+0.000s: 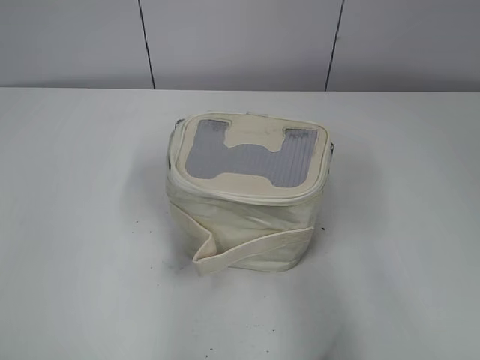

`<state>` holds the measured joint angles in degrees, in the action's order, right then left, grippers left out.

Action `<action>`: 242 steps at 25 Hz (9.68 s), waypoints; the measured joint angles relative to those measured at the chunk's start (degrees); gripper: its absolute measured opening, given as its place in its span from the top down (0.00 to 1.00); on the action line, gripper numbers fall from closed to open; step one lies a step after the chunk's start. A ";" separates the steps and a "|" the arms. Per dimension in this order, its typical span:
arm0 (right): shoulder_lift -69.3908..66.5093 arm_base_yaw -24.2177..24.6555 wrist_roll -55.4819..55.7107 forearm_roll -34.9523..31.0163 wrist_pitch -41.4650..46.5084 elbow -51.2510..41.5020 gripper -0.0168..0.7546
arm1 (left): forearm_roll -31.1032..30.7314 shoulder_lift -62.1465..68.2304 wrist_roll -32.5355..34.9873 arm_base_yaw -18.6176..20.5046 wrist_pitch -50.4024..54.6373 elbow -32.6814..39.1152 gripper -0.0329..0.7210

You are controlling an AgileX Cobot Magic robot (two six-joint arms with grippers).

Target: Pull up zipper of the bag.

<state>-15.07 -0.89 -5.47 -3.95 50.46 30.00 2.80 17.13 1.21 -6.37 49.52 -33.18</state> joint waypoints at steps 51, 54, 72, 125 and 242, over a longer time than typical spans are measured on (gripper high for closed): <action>-119.07 -25.27 -36.96 -24.64 18.79 95.39 0.26 | 39.71 91.27 49.49 -5.11 10.81 -50.70 0.56; -119.92 -25.50 -37.07 -24.81 18.82 95.39 0.28 | 38.63 91.27 49.54 -5.83 8.98 -50.76 0.56; -121.71 -26.13 -35.39 -27.32 20.07 95.77 0.89 | 29.34 91.27 51.24 -6.33 5.41 -50.81 0.26; -121.71 -26.13 -32.37 -26.68 20.07 96.03 0.90 | 18.28 92.65 46.82 -12.75 7.61 -50.98 0.96; -82.72 -10.34 -20.53 -14.76 3.24 33.67 0.41 | 32.30 114.69 39.48 -26.55 14.91 -85.45 0.26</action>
<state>-97.79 -11.23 -26.00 -18.71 53.69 63.67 35.10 131.82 40.69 -32.92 64.43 -118.63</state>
